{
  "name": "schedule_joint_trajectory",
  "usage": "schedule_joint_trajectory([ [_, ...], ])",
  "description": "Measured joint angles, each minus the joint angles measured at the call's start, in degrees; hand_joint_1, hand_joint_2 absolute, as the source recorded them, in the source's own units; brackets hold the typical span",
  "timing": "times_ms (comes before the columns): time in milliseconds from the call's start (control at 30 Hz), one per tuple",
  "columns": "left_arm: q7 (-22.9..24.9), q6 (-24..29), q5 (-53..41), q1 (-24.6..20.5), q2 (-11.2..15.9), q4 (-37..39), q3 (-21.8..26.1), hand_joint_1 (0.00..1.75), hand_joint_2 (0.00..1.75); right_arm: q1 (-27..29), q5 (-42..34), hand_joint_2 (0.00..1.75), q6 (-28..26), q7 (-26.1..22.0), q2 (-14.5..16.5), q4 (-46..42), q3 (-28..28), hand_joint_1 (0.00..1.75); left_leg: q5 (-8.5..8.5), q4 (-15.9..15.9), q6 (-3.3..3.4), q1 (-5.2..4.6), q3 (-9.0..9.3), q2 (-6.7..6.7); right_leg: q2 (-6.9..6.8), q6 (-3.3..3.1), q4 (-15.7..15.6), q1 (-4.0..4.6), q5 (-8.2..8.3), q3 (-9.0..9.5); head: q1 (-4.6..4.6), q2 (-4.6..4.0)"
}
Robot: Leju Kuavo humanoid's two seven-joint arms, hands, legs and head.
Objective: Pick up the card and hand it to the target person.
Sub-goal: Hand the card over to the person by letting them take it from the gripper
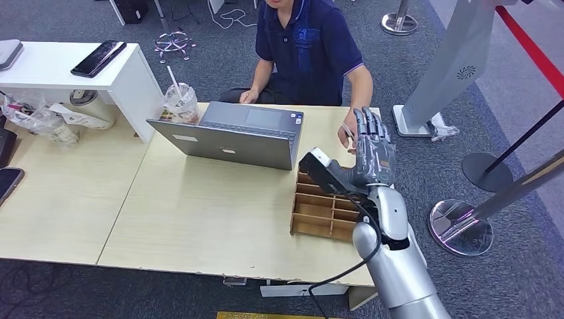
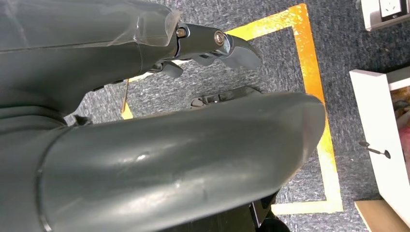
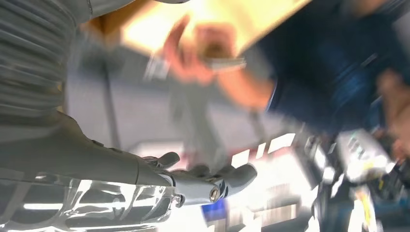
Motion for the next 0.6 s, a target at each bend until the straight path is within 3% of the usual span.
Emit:
schedule_joint_trajectory([
  [167, 0.65, 0.22, 1.00, 0.21, -0.03, 0.00, 0.52, 0.00, 0.00, 11.54, -27.20, 1.75, 7.55, -10.91, 0.24, -10.76, -4.02, 0.00, -0.06, -0.01, -0.05, 0.00, -0.03, -0.04, -0.07, 0.01, -0.01, 0.00, -0.05, 0.00, 0.01, 0.01],
  [333, 0.70, 0.39, 1.04, 0.32, -0.07, 0.00, 0.84, 0.00, 0.00, 21.57, -41.27, 1.75, 12.93, -13.84, 1.36, -17.52, -7.35, 0.00, -0.10, -0.02, -0.04, 0.00, -0.03, -0.04, -0.07, -0.01, -0.01, 0.00, -0.08, 0.00, 0.01, 0.01],
  [433, 0.78, 0.45, 0.63, 0.35, -0.07, 0.00, 0.85, 0.00, 0.00, 26.58, -45.59, 1.75, 15.16, -14.07, 2.50, -19.03, -8.31, 0.00, -0.10, -0.03, -0.04, 0.00, -0.03, -0.01, -0.05, -0.01, -0.01, 0.00, -0.09, 0.00, 0.00, 0.01],
  [600, 0.65, 0.49, 0.61, 0.34, -0.07, 0.00, 0.85, 0.00, 0.00, 30.06, -44.80, 1.75, 15.04, -14.06, 3.49, -19.00, -8.40, 0.00, -0.10, -0.04, -0.04, 0.01, -0.01, 0.01, -0.04, -0.02, -0.01, 0.00, -0.09, 0.00, 0.01, 0.01],
])
